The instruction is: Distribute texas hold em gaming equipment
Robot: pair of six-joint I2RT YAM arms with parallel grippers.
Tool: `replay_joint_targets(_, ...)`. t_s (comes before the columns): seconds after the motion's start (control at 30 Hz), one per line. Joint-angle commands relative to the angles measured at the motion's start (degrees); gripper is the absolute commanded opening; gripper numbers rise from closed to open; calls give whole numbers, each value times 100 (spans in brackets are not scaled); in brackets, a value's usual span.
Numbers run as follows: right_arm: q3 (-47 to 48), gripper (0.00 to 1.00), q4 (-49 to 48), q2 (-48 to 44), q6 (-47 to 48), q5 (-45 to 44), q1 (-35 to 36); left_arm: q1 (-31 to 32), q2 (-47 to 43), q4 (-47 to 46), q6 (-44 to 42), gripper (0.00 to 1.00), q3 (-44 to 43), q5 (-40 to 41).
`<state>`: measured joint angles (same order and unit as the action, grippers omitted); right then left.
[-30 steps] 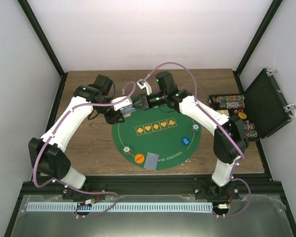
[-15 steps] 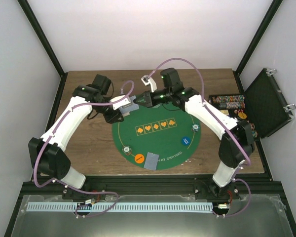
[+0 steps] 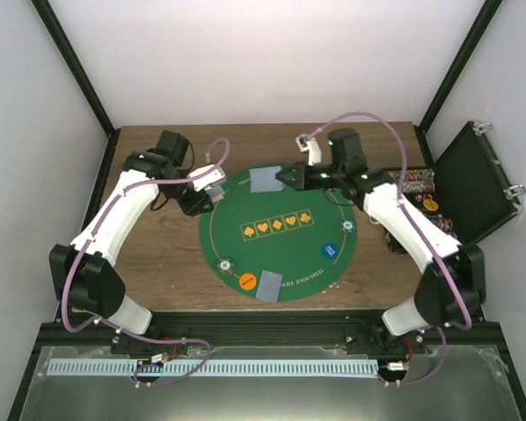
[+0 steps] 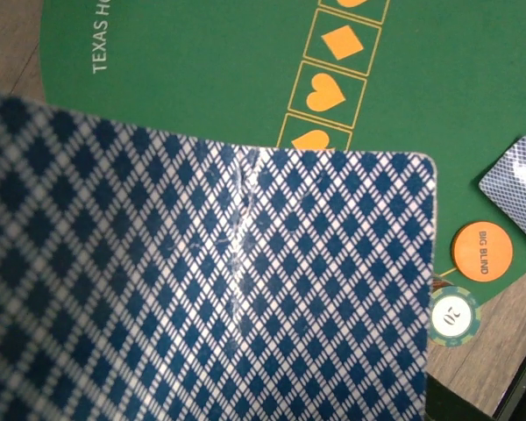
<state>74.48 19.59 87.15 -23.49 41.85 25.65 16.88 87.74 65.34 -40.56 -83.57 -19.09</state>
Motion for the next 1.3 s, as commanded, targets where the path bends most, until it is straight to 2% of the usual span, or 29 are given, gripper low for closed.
replay_joint_targets(0.0,-601,1,522,-953,-173,-907,-250,-35,17,-150,150,46,44,148)
replay_joint_targets(0.17,-1777,1,1366,-1771,-431,-2196,-331,-34,15,-154,179,46,-4,161)
replay_joint_targets(0.27,-2563,1,1606,-2153,-680,-2671,-330,-31,15,-141,171,46,-31,170)
replay_joint_targets(0.53,-3956,1,1599,-2607,-1581,-2686,-306,-27,45,-114,173,46,-90,163)
replay_joint_targets(0.83,-4305,2,2358,-3329,-2126,-3142,-305,-27,56,-93,152,46,-116,177)
replay_joint_targets(0.9,-4347,11,2504,-3470,-2241,-3183,-306,-28,67,-84,153,46,-135,184)
replay_joint_targets(0.97,-4362,30,2588,-3622,-2349,-3236,-306,-23,67,-77,144,46,-148,188)
replay_joint_targets(1.07,-4209,49,2827,-3773,-2524,-3489,-306,-30,68,-62,144,46,-164,193)
replay_joint_targets(1.17,-3819,54,3185,-3895,-2586,-3934,-302,-27,61,-48,136,47,-176,195)
replay_joint_targets(1.27,-3416,54,3185,-4011,-2450,-4239,-302,-29,49,-39,127,47,-184,210)
